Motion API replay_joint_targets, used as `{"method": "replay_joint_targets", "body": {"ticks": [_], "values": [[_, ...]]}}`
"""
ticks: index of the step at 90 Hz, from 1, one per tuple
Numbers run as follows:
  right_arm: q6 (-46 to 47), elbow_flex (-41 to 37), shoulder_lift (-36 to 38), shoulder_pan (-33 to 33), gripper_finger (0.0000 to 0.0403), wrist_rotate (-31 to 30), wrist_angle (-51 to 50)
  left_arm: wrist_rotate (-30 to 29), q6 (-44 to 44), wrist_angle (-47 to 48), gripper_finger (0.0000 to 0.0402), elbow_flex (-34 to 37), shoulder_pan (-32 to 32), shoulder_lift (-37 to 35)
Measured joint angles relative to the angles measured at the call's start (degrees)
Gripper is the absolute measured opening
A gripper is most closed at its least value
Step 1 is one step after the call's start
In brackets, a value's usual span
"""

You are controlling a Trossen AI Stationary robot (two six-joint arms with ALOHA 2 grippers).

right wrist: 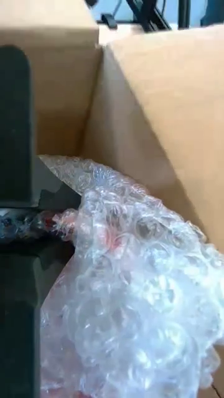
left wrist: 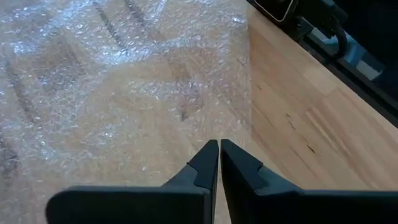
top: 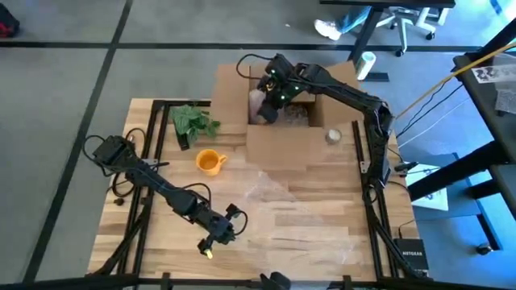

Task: Wrap mug
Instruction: Put the wrapped orange mug into the cardboard box

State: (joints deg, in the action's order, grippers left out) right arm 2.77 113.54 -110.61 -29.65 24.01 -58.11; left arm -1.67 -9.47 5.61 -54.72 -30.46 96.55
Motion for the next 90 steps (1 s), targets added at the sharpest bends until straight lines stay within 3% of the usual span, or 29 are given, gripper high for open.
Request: {"method": "replay_joint_targets", "body": {"ticks": [33, 63, 90], "values": [[0.3, 0.1, 0.0, -1.9, 0.0007, -4.7, -1.8, 0.0, 0.1, 0.0, 0.0000, 0.0, 0.0, 0.0], [0.0, 0.1, -5.6, -1.0, 0.0007, -4.8, -3.0, 0.0, 0.2, -0.1, 0.0000, 0.0, 0.0, 0.0], [0.0, 0.1, -5.7, -1.2, 0.0007, -4.5, -3.3, 0.0, 0.2, 0.0, 0.0000, 0.0, 0.0, 0.0]]}}
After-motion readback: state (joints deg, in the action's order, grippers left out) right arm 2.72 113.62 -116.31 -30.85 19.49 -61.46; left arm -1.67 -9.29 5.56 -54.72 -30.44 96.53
